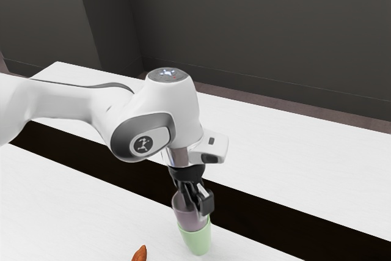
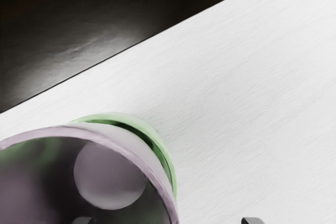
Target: Place the left cup onto the right cup
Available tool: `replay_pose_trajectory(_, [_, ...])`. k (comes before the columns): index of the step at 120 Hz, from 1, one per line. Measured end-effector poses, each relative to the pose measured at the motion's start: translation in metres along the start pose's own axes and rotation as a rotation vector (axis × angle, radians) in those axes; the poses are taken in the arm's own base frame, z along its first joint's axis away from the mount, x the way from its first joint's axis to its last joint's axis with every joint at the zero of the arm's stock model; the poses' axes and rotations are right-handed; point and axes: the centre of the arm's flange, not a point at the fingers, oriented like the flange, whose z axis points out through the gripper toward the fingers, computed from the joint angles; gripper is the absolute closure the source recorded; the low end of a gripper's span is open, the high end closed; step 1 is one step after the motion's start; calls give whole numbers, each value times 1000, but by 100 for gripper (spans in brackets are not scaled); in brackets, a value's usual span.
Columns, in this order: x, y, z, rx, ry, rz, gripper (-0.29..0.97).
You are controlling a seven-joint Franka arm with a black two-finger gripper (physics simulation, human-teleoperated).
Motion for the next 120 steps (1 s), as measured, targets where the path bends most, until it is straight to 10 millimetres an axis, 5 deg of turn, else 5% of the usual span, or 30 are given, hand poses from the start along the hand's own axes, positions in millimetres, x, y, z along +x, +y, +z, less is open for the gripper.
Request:
replay_pose_trajectory(24, [-4,3,-30,8,49,12,13])
replay_pose_trajectory(39, [11,-2,-81,0,103,7,7])
replay_pose_trajectory(76, [72,-141,-195,8,145,-192,2])
replay_pose_trajectory(90, [72,-190,-218,60,132,-256,1])
replay_pose_trajectory(100, [66,-201,-225,77,115,-267,1])
replay_pose_trajectory(120, [62,-189,-226,84,82,-234,0])
